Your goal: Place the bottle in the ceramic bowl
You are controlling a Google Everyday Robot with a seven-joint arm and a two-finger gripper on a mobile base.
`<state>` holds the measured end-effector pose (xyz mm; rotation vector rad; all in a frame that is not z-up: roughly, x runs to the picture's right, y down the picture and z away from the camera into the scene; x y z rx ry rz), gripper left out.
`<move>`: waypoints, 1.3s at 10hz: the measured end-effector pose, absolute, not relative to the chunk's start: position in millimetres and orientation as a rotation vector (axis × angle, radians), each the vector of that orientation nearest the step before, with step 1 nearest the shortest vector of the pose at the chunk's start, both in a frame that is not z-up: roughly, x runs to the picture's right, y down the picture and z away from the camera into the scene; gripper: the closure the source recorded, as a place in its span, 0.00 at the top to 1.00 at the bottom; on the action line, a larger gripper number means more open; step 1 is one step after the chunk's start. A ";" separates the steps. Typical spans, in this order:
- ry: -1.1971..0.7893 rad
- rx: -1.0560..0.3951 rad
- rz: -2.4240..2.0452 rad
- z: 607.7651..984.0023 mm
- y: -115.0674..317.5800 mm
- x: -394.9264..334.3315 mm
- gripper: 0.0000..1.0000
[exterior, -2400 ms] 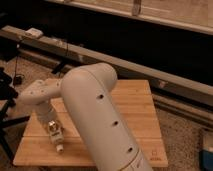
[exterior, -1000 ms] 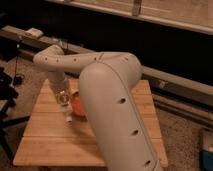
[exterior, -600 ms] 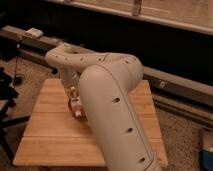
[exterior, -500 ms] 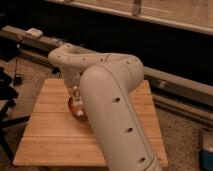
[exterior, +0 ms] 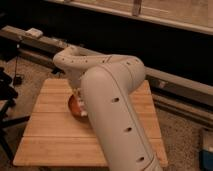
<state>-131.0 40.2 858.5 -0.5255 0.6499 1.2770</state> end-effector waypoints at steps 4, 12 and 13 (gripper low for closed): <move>0.639 -0.519 1.263 855.3 52.7 -134.4 0.74; 0.576 -0.529 1.306 842.9 51.4 -138.3 0.80; 0.577 -0.528 1.306 842.9 51.4 -137.3 0.80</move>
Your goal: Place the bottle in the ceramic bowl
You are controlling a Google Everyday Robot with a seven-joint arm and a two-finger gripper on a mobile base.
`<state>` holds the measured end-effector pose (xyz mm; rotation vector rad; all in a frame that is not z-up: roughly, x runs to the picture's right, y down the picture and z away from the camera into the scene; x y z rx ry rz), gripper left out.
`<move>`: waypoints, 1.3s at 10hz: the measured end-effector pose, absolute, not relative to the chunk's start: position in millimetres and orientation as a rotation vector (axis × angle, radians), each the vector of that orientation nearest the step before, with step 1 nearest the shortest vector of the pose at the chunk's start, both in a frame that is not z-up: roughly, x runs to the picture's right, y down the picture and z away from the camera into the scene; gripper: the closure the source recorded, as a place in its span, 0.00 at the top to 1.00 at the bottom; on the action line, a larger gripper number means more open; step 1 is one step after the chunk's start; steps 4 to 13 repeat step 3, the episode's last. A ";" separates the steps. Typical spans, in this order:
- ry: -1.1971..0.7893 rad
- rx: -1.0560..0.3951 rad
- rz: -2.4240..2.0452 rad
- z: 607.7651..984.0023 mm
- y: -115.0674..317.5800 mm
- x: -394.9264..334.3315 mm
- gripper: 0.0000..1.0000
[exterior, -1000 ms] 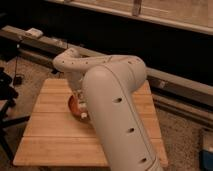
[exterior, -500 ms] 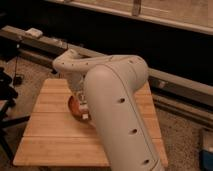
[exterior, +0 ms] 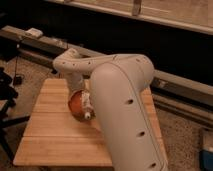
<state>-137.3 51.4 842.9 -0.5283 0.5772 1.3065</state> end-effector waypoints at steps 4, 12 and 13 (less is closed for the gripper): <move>0.579 -0.529 1.307 843.0 51.7 -136.4 0.80; 0.579 -0.529 1.307 843.0 51.7 -136.4 0.80; 0.579 -0.529 1.307 843.0 51.7 -136.4 0.80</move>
